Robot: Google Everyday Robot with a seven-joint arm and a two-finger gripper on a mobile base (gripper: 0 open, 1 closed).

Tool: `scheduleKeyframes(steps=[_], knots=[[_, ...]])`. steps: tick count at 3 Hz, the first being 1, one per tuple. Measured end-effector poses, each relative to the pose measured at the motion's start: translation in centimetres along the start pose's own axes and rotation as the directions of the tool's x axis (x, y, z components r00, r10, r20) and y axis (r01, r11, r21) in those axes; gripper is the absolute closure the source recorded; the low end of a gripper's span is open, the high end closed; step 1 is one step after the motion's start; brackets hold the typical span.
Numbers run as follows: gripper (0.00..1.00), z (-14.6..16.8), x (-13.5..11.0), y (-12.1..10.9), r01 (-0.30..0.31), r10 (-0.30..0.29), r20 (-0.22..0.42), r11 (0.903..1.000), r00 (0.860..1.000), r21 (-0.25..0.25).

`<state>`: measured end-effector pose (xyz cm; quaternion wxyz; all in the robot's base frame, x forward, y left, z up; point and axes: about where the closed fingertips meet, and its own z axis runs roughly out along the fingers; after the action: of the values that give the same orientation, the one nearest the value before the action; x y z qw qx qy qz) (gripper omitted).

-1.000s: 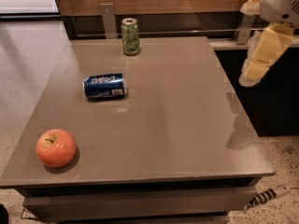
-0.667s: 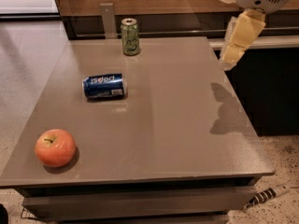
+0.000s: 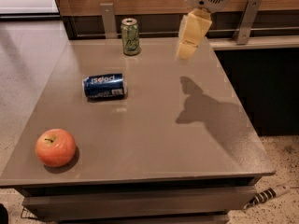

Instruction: Place pepsi can upright

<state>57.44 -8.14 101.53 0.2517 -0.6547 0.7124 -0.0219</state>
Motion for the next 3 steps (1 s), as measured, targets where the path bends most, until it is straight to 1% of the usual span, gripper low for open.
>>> scheduleKeyframes(steps=[1, 2, 3], knots=[[0.0, 3.3, -3.2, 0.3, 0.028, -0.029, -0.036, 0.9991, 0.999, -0.033], [0.0, 6.0, -5.4, 0.8, 0.059, -0.063, -0.076, 0.9967, 0.995, -0.056], [0.0, 8.0, -8.0, 1.2, 0.112, -0.119, -0.108, 0.991, 0.987, -0.073]])
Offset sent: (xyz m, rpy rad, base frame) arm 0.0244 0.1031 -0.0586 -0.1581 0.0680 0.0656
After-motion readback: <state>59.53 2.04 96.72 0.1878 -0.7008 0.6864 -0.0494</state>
